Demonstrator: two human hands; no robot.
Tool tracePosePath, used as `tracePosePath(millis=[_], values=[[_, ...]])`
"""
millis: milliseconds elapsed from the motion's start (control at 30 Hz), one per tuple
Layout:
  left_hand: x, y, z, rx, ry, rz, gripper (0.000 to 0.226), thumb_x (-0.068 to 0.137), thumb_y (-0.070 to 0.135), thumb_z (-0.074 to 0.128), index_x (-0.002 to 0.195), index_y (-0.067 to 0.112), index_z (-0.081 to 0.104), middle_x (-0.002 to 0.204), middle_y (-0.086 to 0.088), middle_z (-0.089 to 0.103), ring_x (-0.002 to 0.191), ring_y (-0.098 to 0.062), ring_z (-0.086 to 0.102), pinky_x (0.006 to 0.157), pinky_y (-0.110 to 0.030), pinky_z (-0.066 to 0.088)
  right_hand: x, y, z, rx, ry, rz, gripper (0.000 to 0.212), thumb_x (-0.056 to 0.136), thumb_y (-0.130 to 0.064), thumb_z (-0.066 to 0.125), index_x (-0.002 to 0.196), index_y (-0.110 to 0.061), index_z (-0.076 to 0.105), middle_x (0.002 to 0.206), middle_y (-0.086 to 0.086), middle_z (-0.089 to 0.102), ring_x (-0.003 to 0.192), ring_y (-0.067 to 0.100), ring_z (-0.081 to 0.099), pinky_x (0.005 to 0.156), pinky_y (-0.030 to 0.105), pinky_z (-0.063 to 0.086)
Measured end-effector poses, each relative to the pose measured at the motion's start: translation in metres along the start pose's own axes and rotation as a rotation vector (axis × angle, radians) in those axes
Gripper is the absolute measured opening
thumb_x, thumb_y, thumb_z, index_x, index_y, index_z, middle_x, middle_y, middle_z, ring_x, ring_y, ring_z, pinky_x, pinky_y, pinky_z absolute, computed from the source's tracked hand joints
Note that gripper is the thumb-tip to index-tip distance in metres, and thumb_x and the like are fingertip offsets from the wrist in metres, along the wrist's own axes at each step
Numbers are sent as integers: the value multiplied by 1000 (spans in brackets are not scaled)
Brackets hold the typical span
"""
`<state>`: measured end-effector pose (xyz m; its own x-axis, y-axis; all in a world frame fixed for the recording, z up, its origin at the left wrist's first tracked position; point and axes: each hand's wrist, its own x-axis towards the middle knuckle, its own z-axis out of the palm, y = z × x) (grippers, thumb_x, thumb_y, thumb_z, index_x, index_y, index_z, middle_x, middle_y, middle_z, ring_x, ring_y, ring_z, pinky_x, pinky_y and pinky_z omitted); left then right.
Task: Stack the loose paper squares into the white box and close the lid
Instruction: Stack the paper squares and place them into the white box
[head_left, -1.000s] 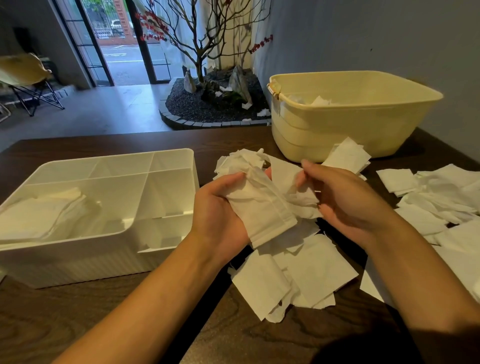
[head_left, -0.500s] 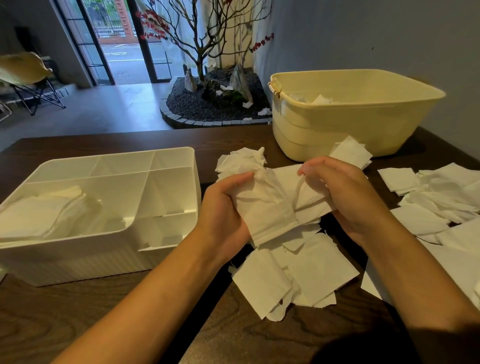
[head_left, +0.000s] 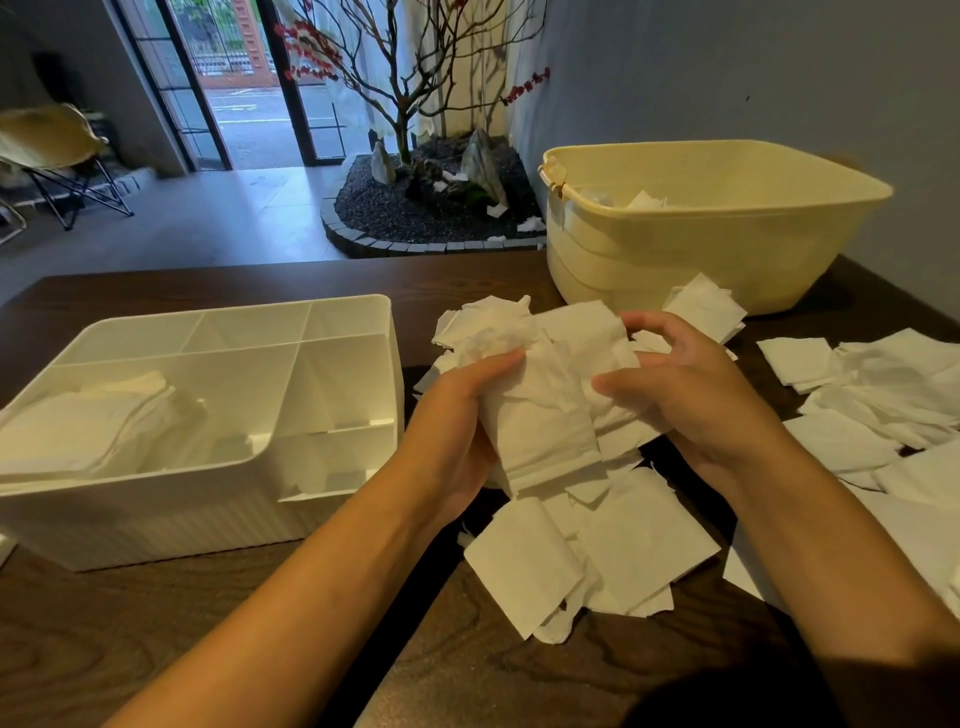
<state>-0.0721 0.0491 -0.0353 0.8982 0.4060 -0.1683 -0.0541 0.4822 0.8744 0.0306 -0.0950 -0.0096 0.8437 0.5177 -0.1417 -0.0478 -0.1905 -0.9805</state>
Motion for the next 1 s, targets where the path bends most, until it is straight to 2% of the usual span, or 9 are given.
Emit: tracePosePath(millis=[100,167,333,433,500,667,800,933,1000], values=[[0,0,1,24,11,42,29,98,21,58,125,15,65,115,-6,75,107,-24,71,95,-43,56,-1,-1,-2,-24,-71,11,38,82,1,73,108,-25,65,97,-1,77,89,21,75,79,42,61],[-1,0,2,83,30,59,28,97,24,61,123,17,66,112,-7,75,105,-25,72,92,-41,58,-2,1,0,-39,-100,-4,28,85,-2,70,105,-22,68,95,-2,78,90,19,75,84,43,60],[1,-3,0,184,151,106,20,92,31,70,111,26,68,101,-3,77,96,-23,74,91,-48,59,-4,2,9,-28,-132,-19,21,92,-11,65,103,-28,71,95,-5,77,92,17,74,93,50,56],[1,-4,-1,262,242,201,25,90,32,72,114,25,70,101,0,77,97,-20,74,94,-48,57,-6,4,13,-42,-149,-19,21,94,-11,61,103,-28,71,95,-3,78,91,20,74,92,52,56],[0,-5,0,316,264,269,22,91,29,71,113,24,71,99,2,77,95,-17,73,94,-46,57,-8,4,17,-35,-156,-23,21,96,-12,60,101,-29,72,93,-4,78,87,18,75,88,49,58],[-3,-7,0,386,228,356,17,94,20,68,110,19,71,98,-1,77,93,-17,73,87,-37,58,-13,4,20,-17,-103,-86,18,96,-16,60,97,-28,74,89,-5,78,85,15,74,81,40,60],[5,-14,-6,313,300,245,14,94,24,67,107,27,69,99,1,76,95,-19,72,93,-43,58,-9,0,8,96,43,-201,16,95,-15,63,100,-28,71,91,-8,77,84,10,74,77,35,60],[10,-17,-8,227,196,61,27,92,20,61,119,22,68,111,-10,74,106,-31,70,100,-57,52,-11,-4,8,436,-186,-220,30,81,-10,65,110,-15,70,101,7,77,92,19,74,75,29,59],[10,-17,-5,229,132,26,32,90,22,60,121,19,68,115,-14,73,108,-33,70,101,-60,50,-15,-3,15,430,-258,-185,32,75,-11,66,107,-13,70,97,8,77,87,19,74,73,28,60]])
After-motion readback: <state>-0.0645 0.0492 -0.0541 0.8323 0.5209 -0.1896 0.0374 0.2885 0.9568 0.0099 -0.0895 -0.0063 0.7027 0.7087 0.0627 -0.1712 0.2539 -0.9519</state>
